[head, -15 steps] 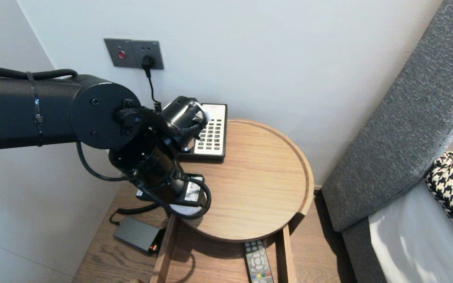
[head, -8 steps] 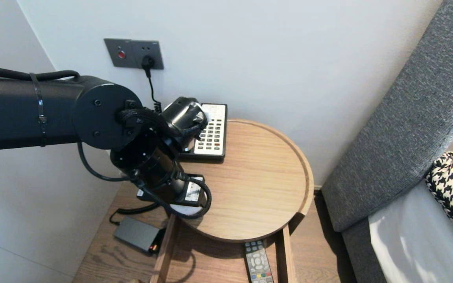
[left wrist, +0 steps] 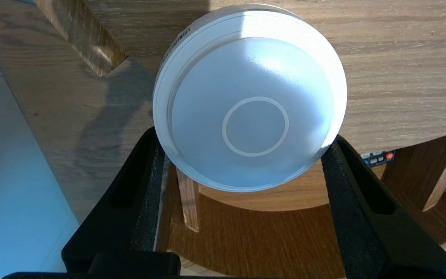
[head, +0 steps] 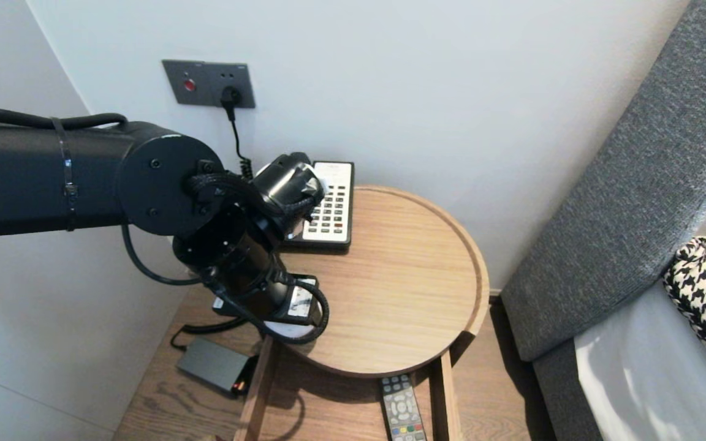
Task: Take the remote control out of the drawer one by one and place them on the table
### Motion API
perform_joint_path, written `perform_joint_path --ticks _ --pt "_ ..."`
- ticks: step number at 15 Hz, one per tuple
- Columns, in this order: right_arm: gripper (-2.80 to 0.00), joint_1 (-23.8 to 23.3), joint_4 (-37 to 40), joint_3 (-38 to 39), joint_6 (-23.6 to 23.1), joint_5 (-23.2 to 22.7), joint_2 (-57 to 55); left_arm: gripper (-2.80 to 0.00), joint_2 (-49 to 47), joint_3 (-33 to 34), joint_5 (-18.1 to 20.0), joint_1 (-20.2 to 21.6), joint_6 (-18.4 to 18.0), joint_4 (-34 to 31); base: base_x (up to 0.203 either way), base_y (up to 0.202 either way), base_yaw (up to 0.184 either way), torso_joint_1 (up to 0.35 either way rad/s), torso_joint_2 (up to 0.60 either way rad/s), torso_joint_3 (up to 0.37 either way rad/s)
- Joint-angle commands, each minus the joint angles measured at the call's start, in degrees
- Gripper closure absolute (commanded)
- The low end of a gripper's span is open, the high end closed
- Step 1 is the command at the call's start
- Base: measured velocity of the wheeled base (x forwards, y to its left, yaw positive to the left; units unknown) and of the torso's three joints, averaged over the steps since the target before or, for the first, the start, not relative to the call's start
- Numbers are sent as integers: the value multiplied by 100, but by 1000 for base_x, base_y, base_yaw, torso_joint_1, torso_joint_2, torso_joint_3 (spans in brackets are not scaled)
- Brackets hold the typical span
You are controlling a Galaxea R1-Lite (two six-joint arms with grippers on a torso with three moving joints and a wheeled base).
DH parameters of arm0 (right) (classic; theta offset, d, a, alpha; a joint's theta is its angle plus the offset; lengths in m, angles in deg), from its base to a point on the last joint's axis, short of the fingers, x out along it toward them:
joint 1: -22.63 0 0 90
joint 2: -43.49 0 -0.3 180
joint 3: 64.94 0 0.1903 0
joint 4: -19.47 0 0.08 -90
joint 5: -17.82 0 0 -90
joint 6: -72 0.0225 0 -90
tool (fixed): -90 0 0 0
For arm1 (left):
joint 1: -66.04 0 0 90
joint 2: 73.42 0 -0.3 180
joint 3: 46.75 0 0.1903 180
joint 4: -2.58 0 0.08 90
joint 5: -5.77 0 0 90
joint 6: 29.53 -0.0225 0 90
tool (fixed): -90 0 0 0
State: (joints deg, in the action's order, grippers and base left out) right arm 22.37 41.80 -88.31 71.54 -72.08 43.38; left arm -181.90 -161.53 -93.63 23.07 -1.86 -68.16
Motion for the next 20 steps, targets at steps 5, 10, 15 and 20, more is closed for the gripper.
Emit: perform_joint_path --ticks 5,10,15,20 --pt "0 0 -2 62 -6 -1 -7 -280 -6 -35 -18 -1 19 -62 0 0 0 0 0 0" --pt "0 0 -2 62 2 -1 -7 -280 73 -232 -18 -1 19 -81 0 0 0 0 0 0" --pt "0 0 -2 62 -6 -1 -7 0 914 -715 -1 -1 9 -541 0 0 0 0 0 0" --pt "0 0 -2 62 -6 -1 -7 0 1855 -317 579 -1 49 -1100 0 0 0 0 0 0"
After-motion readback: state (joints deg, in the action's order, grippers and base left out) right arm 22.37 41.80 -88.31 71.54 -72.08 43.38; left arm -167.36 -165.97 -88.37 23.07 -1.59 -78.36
